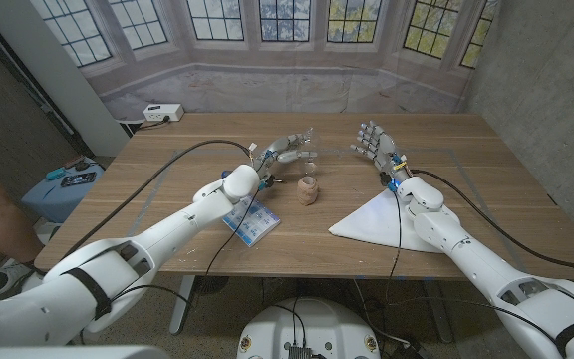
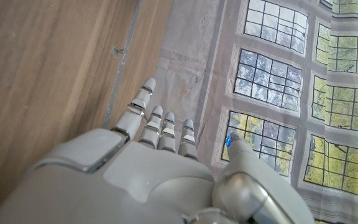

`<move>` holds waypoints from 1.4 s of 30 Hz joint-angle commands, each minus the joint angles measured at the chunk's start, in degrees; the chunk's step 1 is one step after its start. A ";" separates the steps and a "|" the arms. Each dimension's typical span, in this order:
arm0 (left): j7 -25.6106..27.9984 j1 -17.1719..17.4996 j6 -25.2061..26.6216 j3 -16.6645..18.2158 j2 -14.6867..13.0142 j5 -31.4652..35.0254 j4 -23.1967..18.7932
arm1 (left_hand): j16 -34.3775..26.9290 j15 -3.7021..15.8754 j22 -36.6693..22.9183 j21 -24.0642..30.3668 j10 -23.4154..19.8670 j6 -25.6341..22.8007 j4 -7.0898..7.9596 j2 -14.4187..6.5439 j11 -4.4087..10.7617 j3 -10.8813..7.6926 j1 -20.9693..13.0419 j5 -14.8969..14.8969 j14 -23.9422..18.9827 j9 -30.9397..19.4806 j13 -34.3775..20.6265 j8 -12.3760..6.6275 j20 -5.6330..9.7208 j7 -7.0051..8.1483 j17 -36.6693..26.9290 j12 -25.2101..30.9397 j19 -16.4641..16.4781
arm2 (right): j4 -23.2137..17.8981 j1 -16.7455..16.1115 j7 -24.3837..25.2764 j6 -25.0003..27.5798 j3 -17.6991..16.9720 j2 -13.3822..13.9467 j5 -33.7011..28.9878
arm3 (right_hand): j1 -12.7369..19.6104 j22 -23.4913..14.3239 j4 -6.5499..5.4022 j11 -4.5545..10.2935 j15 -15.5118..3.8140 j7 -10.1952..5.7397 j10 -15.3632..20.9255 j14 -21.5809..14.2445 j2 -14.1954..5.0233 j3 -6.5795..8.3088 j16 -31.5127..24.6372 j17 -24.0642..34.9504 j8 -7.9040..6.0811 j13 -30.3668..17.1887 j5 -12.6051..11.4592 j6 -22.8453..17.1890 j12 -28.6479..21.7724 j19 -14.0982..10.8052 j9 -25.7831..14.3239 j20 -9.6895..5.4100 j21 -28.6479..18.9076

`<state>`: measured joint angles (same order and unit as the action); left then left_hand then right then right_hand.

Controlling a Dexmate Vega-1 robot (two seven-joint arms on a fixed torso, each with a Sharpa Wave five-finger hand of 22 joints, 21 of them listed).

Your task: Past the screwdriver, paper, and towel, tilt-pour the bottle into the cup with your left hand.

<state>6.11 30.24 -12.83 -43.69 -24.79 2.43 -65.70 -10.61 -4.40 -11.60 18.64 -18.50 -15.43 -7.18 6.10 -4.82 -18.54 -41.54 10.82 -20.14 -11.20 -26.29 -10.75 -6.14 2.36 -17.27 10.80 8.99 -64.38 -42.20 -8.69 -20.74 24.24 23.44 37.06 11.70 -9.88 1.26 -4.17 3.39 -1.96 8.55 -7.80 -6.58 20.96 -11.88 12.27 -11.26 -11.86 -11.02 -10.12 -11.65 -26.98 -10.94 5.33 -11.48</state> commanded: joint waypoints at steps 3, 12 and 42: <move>0.09 2.73 2.22 1.41 -2.64 -0.11 -6.45 | -0.29 -0.07 -0.27 -0.24 0.52 0.20 0.39 0.14 -0.08 0.46 1.26 0.46 0.54 -0.02 0.00 0.01 -0.15 -0.26 0.10 0.23 -0.48 | -2.30 -1.21 1.00 0.37 0.10 0.55 -0.34 | -0.52 -0.18 0.08 -0.21 0.28 -0.49 0.21 -0.54 0.00 0.46 -0.26 0.13 -0.06 -0.15 0.14 -0.14 -0.13 -0.17 -0.05 0.20 0.12; 2.04 5.51 3.13 3.36 -4.40 -0.48 -10.06 | -0.53 -0.06 -0.29 -0.27 0.29 -0.31 0.89 0.00 0.09 0.82 2.27 0.63 0.62 0.00 0.20 -0.29 -0.17 -0.71 0.24 0.54 -0.44 | -3.18 -1.39 1.37 0.96 0.56 0.51 -0.63 | -0.58 -0.18 0.11 -0.38 0.31 -0.64 0.18 -0.50 -0.02 0.51 -0.26 0.14 -0.04 -0.15 0.14 -0.10 -0.12 -0.16 -0.05 0.17 0.13; 7.68 11.80 1.02 8.69 -5.10 -3.95 -15.66 | -2.12 -0.15 -0.69 -0.38 -1.93 -4.70 7.92 -9.07 0.33 1.22 12.21 -0.08 -0.43 0.04 1.49 -1.23 1.25 -4.39 0.33 1.92 -0.73 | -4.35 -1.17 1.03 1.30 0.49 1.40 -0.83 | -0.74 -0.18 0.26 -0.40 0.27 0.05 0.13 -0.48 0.03 0.66 -0.28 0.17 -0.01 -0.15 0.16 -0.10 -0.11 0.02 -0.04 0.11 0.19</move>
<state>12.12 39.85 -10.79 -36.62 -30.00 -0.10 -79.28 -12.30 -4.09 -12.14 18.41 -19.97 -19.86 -0.05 -2.60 -4.40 -17.38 -30.69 11.01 -20.28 -11.21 -24.75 -11.91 -5.20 -1.63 -16.74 12.31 8.49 -67.49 -42.87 -7.57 -19.60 25.04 24.09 36.16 11.70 -9.88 1.50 -4.17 3.69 -2.04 8.55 -8.12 -6.58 21.19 -11.88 12.27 -11.26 -11.86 -11.02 -10.04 -11.65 -26.98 -10.94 5.32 -11.48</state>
